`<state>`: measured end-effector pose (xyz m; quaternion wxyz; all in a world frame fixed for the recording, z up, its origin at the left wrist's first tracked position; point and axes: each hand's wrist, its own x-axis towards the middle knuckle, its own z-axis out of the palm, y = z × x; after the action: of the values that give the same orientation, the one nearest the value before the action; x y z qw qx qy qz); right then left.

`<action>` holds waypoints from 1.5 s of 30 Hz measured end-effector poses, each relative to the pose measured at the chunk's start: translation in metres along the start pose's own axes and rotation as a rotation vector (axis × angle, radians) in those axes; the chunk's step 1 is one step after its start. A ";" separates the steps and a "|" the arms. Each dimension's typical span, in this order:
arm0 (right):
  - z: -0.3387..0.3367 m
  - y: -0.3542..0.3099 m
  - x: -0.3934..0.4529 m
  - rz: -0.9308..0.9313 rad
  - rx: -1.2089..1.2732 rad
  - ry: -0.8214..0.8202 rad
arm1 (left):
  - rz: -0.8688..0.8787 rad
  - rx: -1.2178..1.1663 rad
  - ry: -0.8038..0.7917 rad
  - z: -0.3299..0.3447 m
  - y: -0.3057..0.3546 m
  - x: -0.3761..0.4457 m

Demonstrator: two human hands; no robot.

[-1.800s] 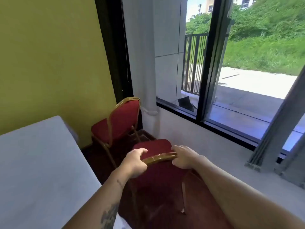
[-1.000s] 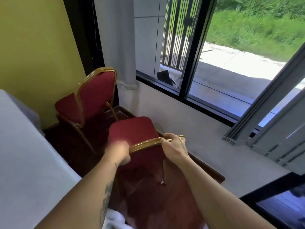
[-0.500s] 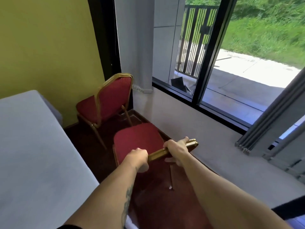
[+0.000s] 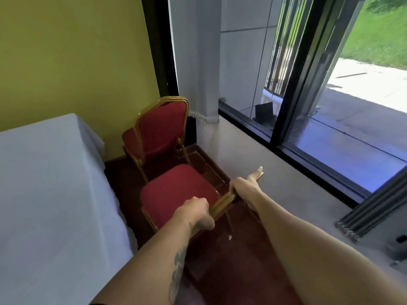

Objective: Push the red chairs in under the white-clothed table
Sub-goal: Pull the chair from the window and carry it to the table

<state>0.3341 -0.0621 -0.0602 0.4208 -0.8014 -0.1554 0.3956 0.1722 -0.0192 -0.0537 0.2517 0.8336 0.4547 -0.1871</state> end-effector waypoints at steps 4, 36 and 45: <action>-0.017 -0.006 0.028 0.038 0.125 -0.012 | -0.058 -0.086 -0.015 0.012 0.020 0.009; -0.029 -0.052 0.139 -0.096 -0.131 -0.548 | -0.489 -0.329 0.069 0.021 0.101 0.033; -0.006 -0.080 0.156 -0.156 -0.357 -0.736 | -0.621 -0.416 0.148 0.018 0.115 0.041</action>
<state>0.4448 0.0736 -0.0729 0.2201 -0.6527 -0.4219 0.5895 0.2894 -0.0557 -0.0619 0.3135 0.5986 0.7307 -0.0975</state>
